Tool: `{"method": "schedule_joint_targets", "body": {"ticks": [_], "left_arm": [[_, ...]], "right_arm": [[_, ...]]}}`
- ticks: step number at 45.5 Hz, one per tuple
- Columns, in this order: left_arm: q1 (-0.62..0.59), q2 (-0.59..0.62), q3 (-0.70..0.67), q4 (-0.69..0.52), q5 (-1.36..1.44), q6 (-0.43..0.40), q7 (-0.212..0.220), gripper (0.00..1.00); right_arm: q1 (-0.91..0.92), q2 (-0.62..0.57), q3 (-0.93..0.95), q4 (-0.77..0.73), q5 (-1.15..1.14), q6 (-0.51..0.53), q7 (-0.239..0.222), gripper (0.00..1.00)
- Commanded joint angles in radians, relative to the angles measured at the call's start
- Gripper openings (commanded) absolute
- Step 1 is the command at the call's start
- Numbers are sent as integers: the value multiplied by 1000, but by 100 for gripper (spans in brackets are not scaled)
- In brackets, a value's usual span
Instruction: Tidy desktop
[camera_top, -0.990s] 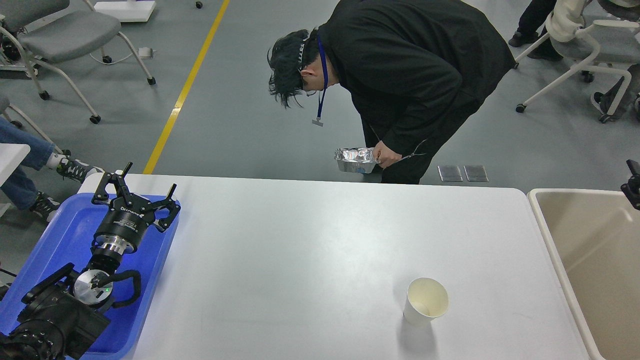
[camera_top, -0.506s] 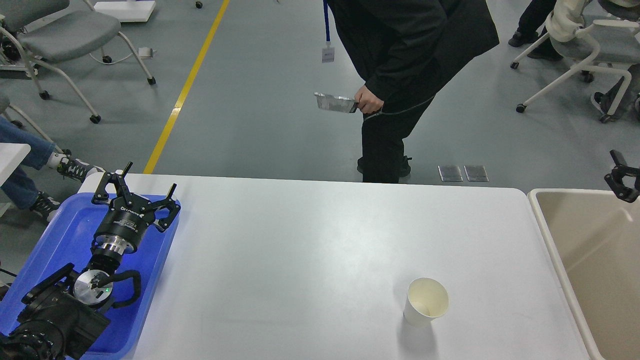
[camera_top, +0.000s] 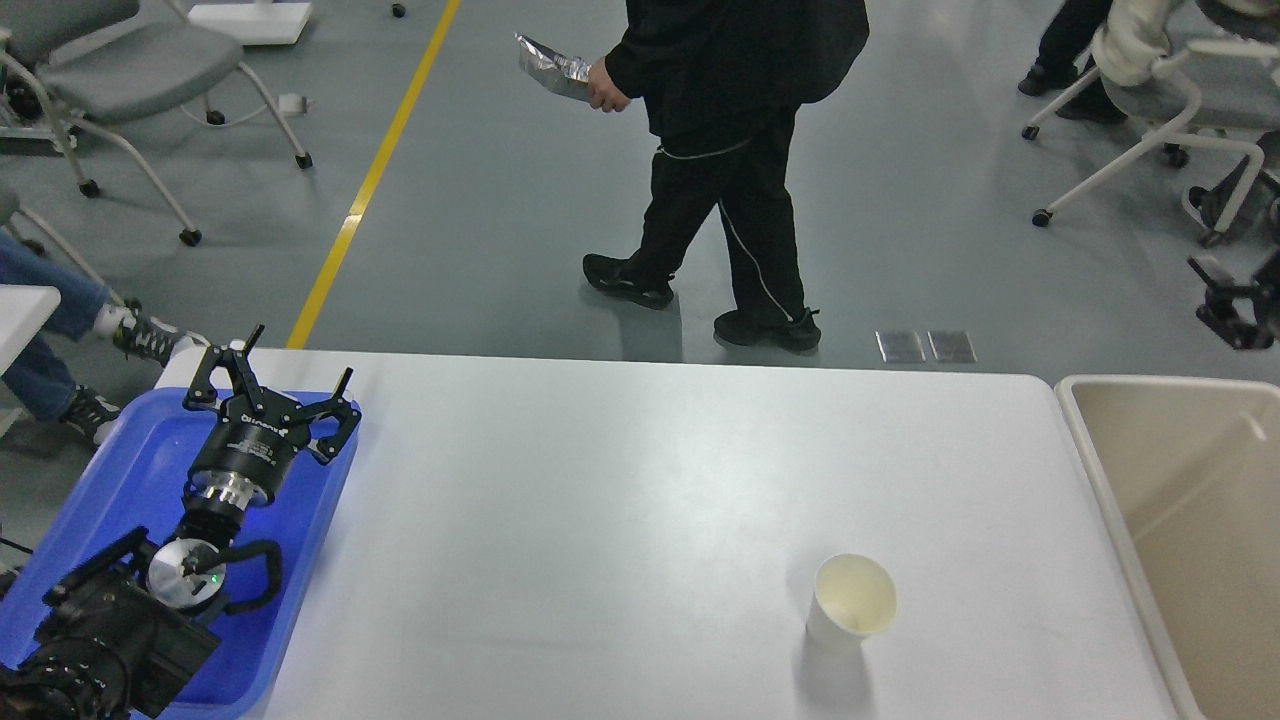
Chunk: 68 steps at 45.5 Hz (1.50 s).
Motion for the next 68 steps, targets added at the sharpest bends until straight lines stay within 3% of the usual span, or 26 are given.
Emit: {"method": "schedule_joint_targets", "body": {"ticks": [1,10,22,29,46,68], "left_arm": [[0,0,0,0,0,0,1,100],[0,0,0,0,0,0,-1,100],[0,0,0,0,0,0,-1,100],[0,0,0,0,0,0,1,100],[0,0,0,0,0,0,1,100],[0,0,0,0,0,0,1,100]], "right_arm": [[272,-24,-516,33,-141,1,-9,100],[471,-23,-850,203,-247,3,-12,100],[621,-4,-963,376,-514,18,-12,100],[671,87,-1071,398,-623,19,-12,100],[678,289,-1233,418,-648,18,-9,100],[583,263,-1315,537,-827,7,-9,100]]}}
